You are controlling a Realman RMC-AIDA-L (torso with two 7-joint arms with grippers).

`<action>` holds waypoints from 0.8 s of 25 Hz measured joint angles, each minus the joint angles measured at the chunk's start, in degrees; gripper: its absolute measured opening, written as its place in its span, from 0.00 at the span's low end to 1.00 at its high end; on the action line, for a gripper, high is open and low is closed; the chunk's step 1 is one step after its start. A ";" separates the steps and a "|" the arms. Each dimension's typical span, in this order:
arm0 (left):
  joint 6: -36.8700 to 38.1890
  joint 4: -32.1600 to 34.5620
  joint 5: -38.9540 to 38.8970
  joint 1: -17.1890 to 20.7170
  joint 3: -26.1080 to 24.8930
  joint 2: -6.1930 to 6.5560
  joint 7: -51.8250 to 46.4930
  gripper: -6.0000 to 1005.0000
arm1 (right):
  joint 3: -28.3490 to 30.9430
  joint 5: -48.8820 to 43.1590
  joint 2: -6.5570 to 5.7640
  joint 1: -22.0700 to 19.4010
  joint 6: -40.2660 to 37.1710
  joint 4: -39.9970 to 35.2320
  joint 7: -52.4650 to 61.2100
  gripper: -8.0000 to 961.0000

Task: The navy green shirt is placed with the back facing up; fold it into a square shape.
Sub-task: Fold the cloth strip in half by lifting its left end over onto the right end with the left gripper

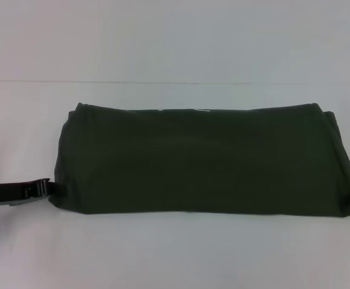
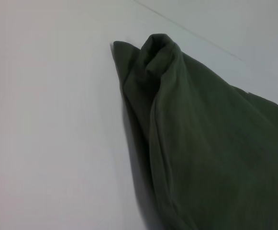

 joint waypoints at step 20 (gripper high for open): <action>17.69 4.68 4.85 1.30 -3.73 1.55 -2.23 0.02 | 3.99 0.49 -2.48 -3.73 -14.56 -0.67 -7.85 0.02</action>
